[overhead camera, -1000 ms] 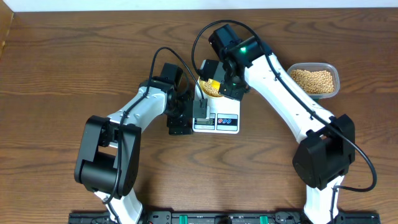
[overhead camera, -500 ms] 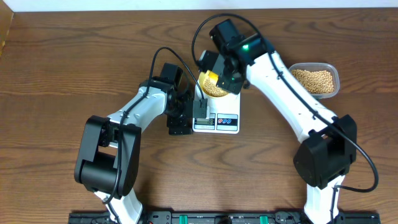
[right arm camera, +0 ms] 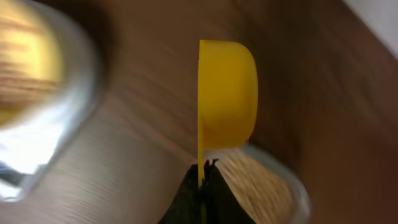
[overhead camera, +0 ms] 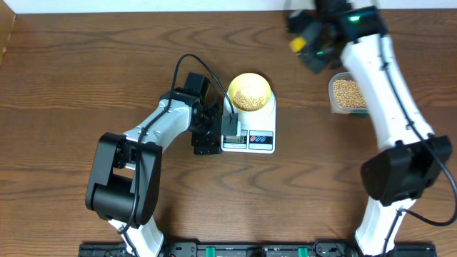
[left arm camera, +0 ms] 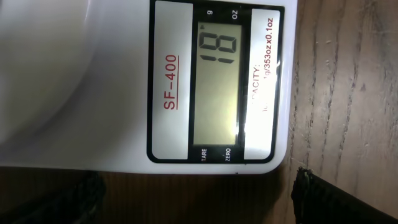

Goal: Scoop item into bowl and weigh 50g on scale
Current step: 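Move the scoop with the right gripper back to the soybean container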

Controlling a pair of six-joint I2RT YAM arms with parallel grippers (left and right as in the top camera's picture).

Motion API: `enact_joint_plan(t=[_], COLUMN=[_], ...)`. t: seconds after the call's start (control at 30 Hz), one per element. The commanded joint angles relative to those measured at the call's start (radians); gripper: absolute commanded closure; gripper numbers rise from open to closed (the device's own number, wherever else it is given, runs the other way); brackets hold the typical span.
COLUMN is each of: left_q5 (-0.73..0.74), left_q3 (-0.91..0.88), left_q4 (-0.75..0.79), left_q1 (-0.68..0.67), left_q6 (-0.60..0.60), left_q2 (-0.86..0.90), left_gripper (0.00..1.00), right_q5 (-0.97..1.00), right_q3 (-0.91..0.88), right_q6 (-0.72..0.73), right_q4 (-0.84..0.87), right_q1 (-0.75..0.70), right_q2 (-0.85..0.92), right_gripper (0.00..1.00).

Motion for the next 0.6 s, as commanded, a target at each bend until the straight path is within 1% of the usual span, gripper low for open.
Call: enact_joint_plan(t=[0.0, 0.2, 0.33, 0.43, 0.57], left_q5=[0.035, 0.035, 0.035, 0.035, 0.035], left_q3=[-0.013, -0.013, -0.013, -0.013, -0.013], left_q4=[0.001, 0.001, 0.001, 0.001, 0.001], left_q1=[0.0, 0.0, 0.0, 0.0, 0.0], left_q6=[-0.008, -0.008, -0.008, -0.008, -0.008], left_q2=[0.006, 0.006, 0.006, 0.006, 0.006], left_gripper=[0.02, 0.02, 0.03, 0.02, 0.02], right_q5=[0.141, 0.054, -0.007, -0.023, -0.076], right_q3=[0.019, 0.019, 0.019, 0.019, 0.019], right_q6=[0.126, 0.197, 0.248, 0.271, 0.27], right_q4=[-0.044, -0.132, -0.214, -0.282, -0.291], right_q1=[-0.1, -0.23, -0.29, -0.319, -0.329], right_q2=[-0.03, -0.029, -0.025, -0.01, 0.024], right_gripper=[0.99, 0.99, 0.99, 0.99, 0.99])
